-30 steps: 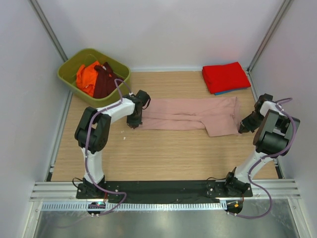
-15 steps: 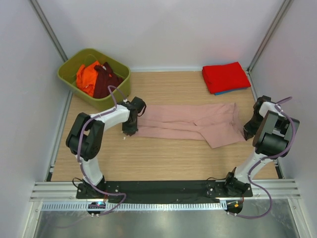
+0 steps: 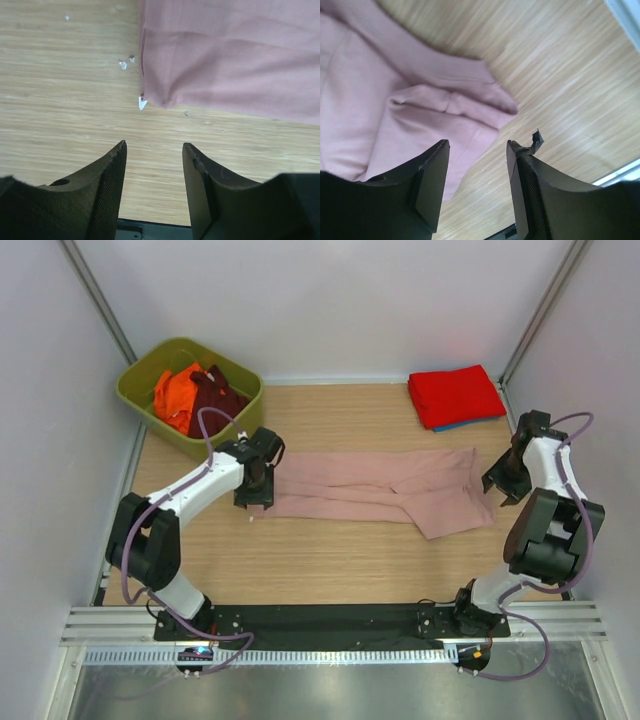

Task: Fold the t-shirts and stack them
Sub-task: Fold the tshirt

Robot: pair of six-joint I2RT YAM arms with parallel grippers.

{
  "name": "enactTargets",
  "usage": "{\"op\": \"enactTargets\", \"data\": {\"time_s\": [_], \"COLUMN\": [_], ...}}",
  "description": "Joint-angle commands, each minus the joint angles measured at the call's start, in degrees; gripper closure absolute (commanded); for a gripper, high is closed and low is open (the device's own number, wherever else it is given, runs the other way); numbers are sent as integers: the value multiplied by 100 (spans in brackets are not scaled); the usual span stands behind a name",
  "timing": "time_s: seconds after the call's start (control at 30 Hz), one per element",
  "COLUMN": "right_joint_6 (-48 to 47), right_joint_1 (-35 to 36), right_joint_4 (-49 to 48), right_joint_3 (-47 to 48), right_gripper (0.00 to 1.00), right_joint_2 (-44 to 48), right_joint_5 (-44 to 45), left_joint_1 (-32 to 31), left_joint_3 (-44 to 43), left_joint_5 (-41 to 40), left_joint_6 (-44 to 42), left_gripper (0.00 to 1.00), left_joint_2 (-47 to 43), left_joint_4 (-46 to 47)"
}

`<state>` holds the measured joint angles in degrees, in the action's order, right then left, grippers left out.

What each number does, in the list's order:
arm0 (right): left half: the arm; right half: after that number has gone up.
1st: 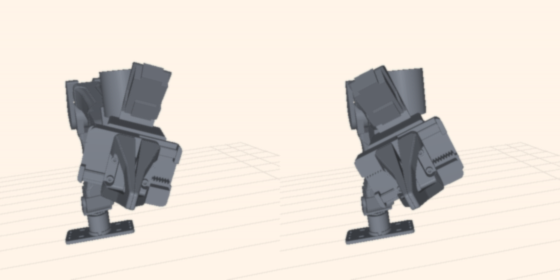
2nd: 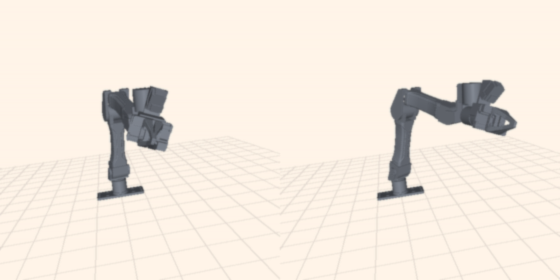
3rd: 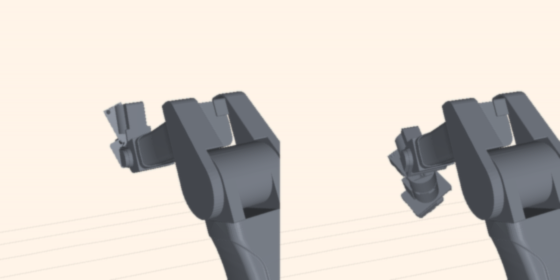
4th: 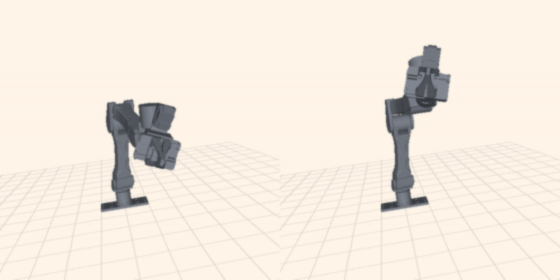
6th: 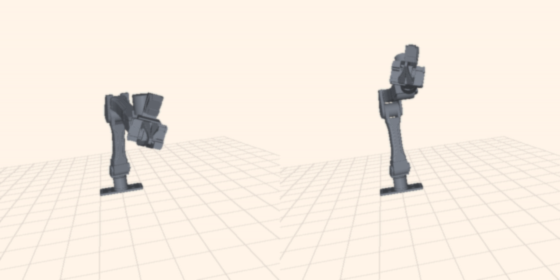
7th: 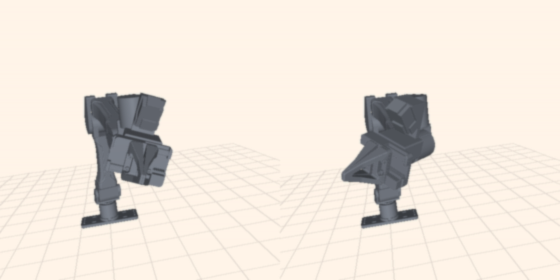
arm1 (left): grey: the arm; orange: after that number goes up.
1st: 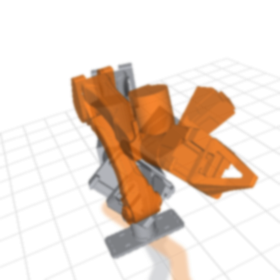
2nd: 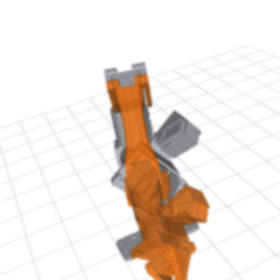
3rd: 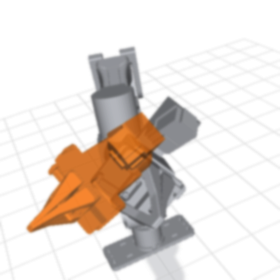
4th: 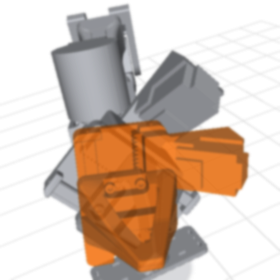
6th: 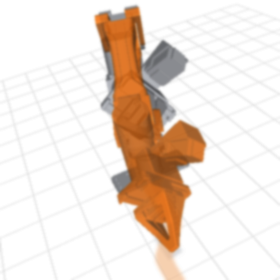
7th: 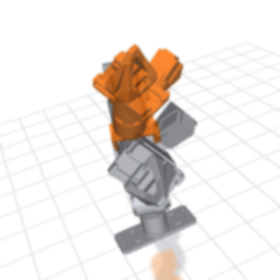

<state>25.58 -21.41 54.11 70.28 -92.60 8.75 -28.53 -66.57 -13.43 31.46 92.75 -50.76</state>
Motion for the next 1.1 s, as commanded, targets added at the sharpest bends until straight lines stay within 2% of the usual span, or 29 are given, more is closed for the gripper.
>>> {"op": "enactTargets", "data": {"time_s": [0.0, 0.17, 0.37, 0.47, 0.63, 0.83, 1.03, 1.07], "right_joint_6": [-36, -325, -581, -581, -642, -633, -704, -704], "right_joint_1": [67, 171, 593, 699, 726, 831, 893, 945], "right_joint_4": [-49, -392, -682, -796, -718, -445, -524, -524], "right_joint_3": [-67, -322, -208, -173, -111, -94, 82, 126], "right_gripper": [44, 41, 42, 46, 48, 44, 44, 48], "right_joint_2": [128, -29, -451, -662, -760, -532, -768, -821], "right_joint_5": [-751, -1428, -1447, -1351, -999, -313, -497, -489], "left_joint_1": [6, 93, 138, 146, 146, 146, 146, 146], "left_joint_3": [-462, -857, -1104, -999, -885, -718, -647, -656], "left_joint_5": [182, 613, 974, 983, 1018, 1141, 1185, 1176], "left_joint_6": [-122, -211, -167, -149, -123, -44, -35, -35], "left_gripper": [52, 54, 54, 54, 54, 55, 55, 55], "left_joint_2": [-108, 251, 393, 323, 191, 15, 6, -2], "left_joint_4": [-127, 58, 31, 31, -21, -39, -30, -48]}}
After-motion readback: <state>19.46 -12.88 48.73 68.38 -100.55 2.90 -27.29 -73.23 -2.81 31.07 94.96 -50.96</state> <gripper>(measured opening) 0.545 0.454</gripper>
